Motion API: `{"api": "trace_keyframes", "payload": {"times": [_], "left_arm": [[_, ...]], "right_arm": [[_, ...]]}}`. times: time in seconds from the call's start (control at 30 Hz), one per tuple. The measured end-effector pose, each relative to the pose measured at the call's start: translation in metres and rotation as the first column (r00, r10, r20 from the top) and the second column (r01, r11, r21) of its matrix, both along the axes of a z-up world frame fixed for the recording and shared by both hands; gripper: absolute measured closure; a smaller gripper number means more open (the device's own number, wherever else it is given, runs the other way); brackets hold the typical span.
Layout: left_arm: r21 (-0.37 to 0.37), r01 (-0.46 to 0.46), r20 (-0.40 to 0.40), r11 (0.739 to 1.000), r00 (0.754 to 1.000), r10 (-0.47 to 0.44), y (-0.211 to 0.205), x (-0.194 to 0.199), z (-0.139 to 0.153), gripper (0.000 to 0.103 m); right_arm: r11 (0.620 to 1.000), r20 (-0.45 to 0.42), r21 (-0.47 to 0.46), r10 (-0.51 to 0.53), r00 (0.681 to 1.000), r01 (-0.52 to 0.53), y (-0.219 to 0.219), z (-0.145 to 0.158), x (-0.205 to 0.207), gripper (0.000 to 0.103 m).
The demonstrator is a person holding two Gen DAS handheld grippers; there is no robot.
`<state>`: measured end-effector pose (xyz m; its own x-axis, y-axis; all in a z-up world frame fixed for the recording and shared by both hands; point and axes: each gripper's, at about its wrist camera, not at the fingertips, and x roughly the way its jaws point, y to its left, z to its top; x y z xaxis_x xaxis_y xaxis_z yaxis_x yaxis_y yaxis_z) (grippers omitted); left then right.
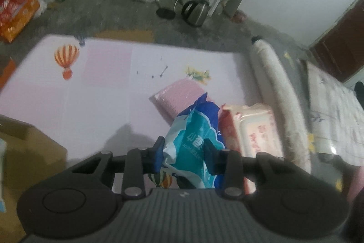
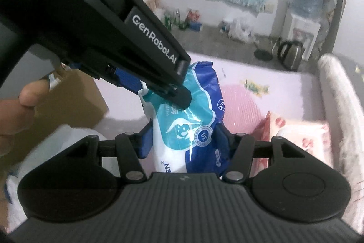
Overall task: Organize soft objects
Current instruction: 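Carry the wet-wipes pack into the cardboard box and release it with the left tool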
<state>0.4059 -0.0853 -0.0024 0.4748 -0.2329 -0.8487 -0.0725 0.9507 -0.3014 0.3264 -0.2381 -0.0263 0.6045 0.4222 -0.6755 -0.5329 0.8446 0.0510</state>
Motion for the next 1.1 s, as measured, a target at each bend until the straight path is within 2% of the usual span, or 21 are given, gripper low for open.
{"api": "trace_keyframes", "payload": {"times": [0.2,0.37,0.47,0.57,0.67,0.8,0.97,1.1], "left_arm": [[0.024,-0.013,0.114,1.0,0.993,0.01,0.021,-0.049,0.064,0.067],[0.058,-0.054,0.192,0.997,0.98,0.042,0.057,-0.102,0.112,0.067],[0.081,-0.099,0.22,0.992,0.972,0.079,0.085,-0.135,0.132,0.067],[0.09,-0.147,0.225,0.985,0.967,0.123,0.117,-0.16,0.139,0.068],[0.095,-0.181,0.204,0.979,0.966,0.159,0.147,-0.175,0.132,0.068],[0.081,-0.193,0.14,0.978,0.974,0.181,0.184,-0.178,0.106,0.068],[0.062,-0.14,0.044,0.988,0.989,0.138,0.218,-0.166,0.063,0.068],[-0.012,-0.099,-0.024,0.995,0.995,0.098,0.236,-0.149,0.03,0.068]], "right_arm": [[0.999,0.106,0.045,0.025,0.994,-0.03,0.016,0.057,-0.044,0.048],[0.992,0.165,0.086,0.08,0.983,-0.096,0.057,0.105,-0.084,0.048],[0.983,0.177,0.115,0.122,0.977,-0.143,0.09,0.121,-0.105,0.048],[0.975,0.161,0.135,0.154,0.975,-0.176,0.124,0.128,-0.121,0.048],[0.971,0.103,0.155,0.168,0.98,-0.182,0.156,0.123,-0.13,0.048],[0.973,-0.006,0.174,0.157,0.988,-0.153,0.192,0.104,-0.133,0.048],[0.984,-0.127,0.148,0.118,0.985,-0.099,0.22,0.065,-0.119,0.048],[0.993,-0.162,0.089,0.093,0.982,-0.079,0.237,0.043,-0.115,0.047]]}}
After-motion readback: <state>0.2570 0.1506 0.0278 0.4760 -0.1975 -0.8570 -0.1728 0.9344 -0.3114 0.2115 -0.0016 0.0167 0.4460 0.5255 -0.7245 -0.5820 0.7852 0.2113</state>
